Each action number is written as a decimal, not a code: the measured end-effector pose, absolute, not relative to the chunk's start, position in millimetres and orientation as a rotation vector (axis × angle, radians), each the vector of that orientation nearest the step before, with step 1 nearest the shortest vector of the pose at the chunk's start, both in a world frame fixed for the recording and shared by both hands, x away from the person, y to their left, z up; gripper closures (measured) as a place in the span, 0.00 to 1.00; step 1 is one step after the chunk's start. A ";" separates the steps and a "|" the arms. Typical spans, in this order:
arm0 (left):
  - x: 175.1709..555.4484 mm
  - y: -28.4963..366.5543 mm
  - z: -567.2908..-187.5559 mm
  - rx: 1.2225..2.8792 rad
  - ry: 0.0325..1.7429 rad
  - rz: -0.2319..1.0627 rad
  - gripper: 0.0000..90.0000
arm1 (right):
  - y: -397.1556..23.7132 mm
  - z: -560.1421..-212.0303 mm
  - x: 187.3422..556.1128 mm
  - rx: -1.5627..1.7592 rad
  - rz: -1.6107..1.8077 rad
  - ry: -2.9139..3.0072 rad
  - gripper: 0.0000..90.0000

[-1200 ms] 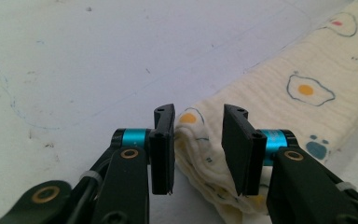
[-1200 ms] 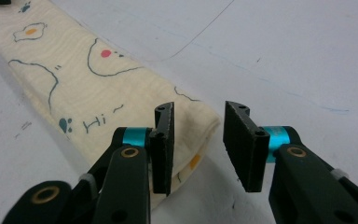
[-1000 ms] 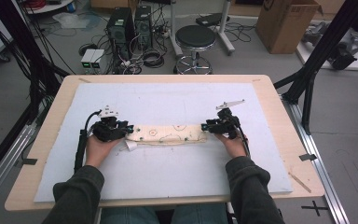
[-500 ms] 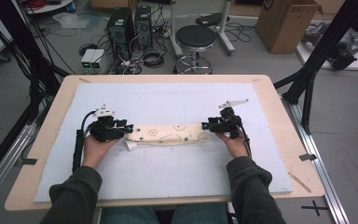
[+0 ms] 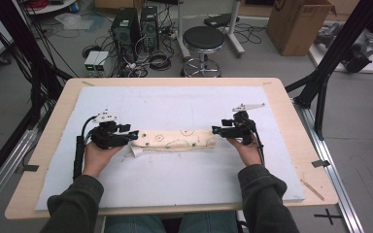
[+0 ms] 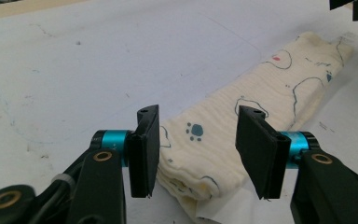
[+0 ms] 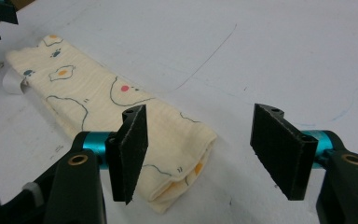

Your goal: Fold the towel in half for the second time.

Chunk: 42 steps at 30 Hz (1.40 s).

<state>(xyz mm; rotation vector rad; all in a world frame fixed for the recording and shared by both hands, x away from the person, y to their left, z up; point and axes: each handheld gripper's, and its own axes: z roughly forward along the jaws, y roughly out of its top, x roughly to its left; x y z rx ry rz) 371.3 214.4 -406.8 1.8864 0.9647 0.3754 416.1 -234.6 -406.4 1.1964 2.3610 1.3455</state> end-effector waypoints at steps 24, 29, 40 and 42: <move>353.8 225.9 -396.6 1.878 0.936 0.383 0.44 | -238.9 -395.9 402.9 1.184 1.357 2.319 0.20; 350.7 229.0 -395.6 1.878 0.934 0.386 0.42 | -238.8 -394.8 401.0 1.179 1.353 2.317 0.16; 346.1 229.8 -393.6 1.883 0.925 0.386 0.40 | -238.7 -393.1 397.4 1.174 1.349 2.318 0.14; 344.6 230.3 -393.1 1.883 0.921 0.389 0.39 | -238.7 -392.6 396.3 1.165 1.345 2.314 0.14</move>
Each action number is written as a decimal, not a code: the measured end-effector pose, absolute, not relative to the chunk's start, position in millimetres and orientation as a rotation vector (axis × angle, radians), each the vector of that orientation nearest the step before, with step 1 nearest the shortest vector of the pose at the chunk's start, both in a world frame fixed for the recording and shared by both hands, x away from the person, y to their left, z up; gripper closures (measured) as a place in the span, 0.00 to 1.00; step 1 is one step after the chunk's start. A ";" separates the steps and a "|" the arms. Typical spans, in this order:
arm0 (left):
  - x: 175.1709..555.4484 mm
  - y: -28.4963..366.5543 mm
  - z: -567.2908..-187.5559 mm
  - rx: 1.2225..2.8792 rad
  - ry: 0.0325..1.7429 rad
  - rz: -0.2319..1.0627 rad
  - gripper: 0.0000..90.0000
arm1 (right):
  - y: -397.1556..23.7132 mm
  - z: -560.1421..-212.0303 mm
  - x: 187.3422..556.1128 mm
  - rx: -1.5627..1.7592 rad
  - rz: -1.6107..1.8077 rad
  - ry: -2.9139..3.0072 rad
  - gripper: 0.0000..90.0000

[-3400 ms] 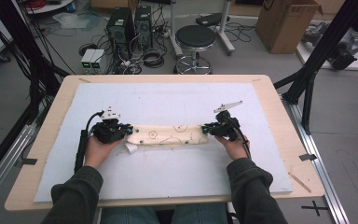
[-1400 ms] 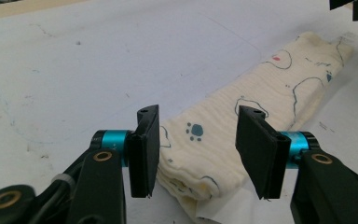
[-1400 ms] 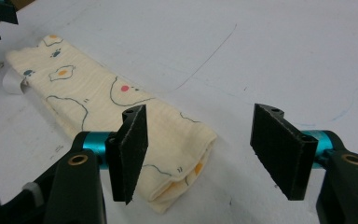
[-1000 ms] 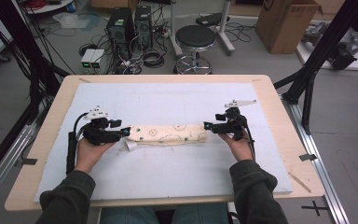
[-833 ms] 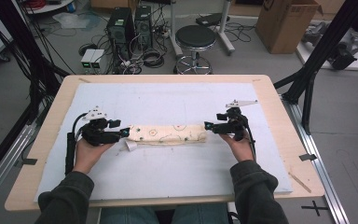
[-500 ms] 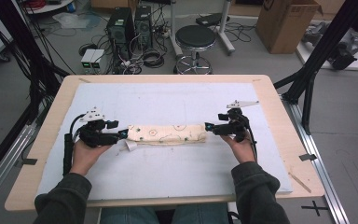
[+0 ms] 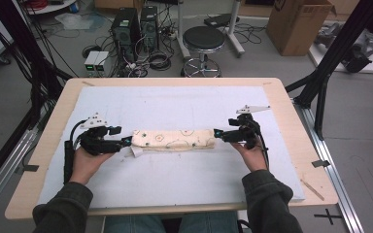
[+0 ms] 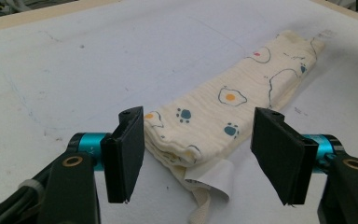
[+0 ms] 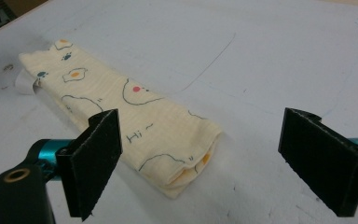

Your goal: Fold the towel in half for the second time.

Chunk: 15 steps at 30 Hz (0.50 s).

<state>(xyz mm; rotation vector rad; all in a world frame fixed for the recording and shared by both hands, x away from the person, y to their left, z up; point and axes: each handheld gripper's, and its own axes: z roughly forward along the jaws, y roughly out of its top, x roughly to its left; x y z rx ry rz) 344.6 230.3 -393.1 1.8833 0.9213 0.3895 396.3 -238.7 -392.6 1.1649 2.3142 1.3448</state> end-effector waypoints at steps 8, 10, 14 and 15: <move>338.5 230.9 -391.6 1.883 0.915 0.390 0.39 | -242.1 -393.4 389.7 1.166 1.356 2.316 0.14; 336.3 230.9 -391.0 1.878 0.913 0.393 0.39 | -243.2 -392.2 387.6 1.159 1.356 2.311 0.14; 332.7 231.2 -390.9 1.888 0.904 0.393 0.38 | -245.3 -389.9 383.8 1.149 1.368 2.312 0.14; 331.7 231.3 -391.0 1.886 0.904 0.395 0.38 | -245.9 -389.6 382.6 1.148 1.366 2.311 0.14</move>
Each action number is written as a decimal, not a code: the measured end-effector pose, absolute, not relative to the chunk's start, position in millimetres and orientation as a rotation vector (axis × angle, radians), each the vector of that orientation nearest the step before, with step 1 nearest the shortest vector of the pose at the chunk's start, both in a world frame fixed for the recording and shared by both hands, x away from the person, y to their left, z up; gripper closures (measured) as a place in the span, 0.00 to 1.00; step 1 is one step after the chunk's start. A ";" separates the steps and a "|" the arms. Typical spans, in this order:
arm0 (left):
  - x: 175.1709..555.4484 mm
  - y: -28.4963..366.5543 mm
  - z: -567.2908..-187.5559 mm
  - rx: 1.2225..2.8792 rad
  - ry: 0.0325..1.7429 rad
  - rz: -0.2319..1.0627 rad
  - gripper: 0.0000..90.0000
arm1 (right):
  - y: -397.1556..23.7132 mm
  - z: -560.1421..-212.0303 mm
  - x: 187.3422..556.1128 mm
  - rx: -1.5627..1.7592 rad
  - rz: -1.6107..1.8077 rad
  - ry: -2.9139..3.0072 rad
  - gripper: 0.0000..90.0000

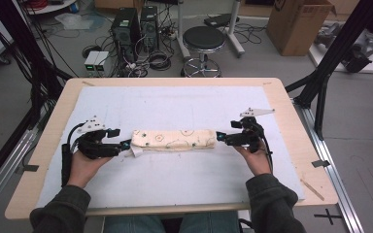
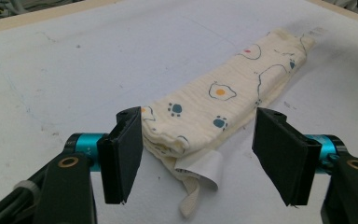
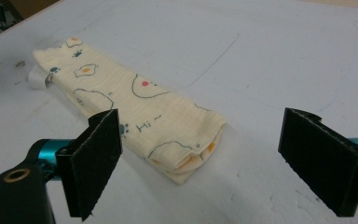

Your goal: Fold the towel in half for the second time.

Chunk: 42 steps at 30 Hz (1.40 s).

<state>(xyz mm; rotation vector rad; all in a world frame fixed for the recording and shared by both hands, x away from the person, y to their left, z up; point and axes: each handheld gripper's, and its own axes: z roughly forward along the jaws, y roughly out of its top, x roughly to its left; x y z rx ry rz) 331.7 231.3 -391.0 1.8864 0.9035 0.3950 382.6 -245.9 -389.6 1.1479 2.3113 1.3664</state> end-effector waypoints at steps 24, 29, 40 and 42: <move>308.7 240.9 -393.6 1.888 0.909 0.424 0.32 | -255.0 -390.1 359.3 1.092 1.350 2.320 0.14; 303.9 242.9 -394.1 1.889 0.910 0.426 0.30 | -257.5 -391.2 354.5 1.088 1.352 2.317 0.14; 292.7 243.1 -394.4 1.904 0.894 0.441 0.29 | -258.7 -391.5 342.6 1.068 1.367 2.315 0.14; 290.4 242.8 -395.1 1.910 0.898 0.448 0.28 | -259.2 -391.9 340.6 1.062 1.367 2.319 0.14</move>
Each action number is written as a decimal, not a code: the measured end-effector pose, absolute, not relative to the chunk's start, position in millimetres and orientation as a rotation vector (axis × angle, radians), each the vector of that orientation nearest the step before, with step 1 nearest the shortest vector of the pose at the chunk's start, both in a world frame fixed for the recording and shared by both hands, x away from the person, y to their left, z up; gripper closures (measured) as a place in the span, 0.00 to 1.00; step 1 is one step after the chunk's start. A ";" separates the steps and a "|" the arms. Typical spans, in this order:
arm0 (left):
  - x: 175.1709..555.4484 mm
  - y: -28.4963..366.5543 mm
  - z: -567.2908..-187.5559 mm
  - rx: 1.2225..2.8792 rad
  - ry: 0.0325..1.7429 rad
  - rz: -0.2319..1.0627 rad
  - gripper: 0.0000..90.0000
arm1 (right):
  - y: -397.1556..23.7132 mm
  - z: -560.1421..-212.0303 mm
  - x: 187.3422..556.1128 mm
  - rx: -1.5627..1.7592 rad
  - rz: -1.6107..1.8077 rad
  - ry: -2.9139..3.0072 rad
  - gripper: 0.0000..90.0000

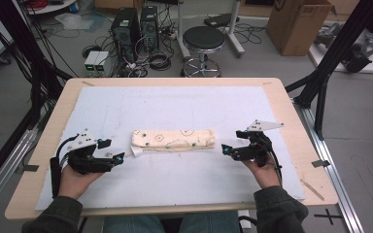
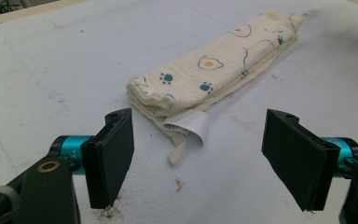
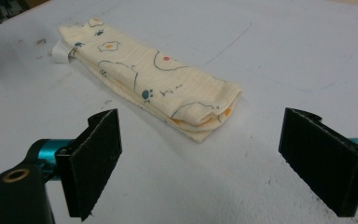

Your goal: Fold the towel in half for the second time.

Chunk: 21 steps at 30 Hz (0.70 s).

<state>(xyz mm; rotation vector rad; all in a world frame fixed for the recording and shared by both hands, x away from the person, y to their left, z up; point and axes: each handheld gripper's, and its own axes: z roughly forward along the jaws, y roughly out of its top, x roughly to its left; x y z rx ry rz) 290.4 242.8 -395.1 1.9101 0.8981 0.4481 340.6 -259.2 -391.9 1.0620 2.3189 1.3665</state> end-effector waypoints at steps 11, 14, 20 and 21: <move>279.2 243.6 -400.9 1.913 0.896 0.445 0.28 | -264.5 -397.4 329.4 1.062 1.359 2.321 0.14; 274.9 243.5 -401.5 1.921 0.889 0.453 0.28 | -267.2 -399.0 326.6 1.054 1.362 2.315 0.14; 266.7 244.9 -402.1 1.915 0.888 0.456 0.28 | -273.0 -404.1 317.5 1.074 1.373 2.313 0.13; 265.2 245.0 -402.3 1.915 0.888 0.460 0.28 | -274.4 -404.7 316.5 1.072 1.371 2.312 0.13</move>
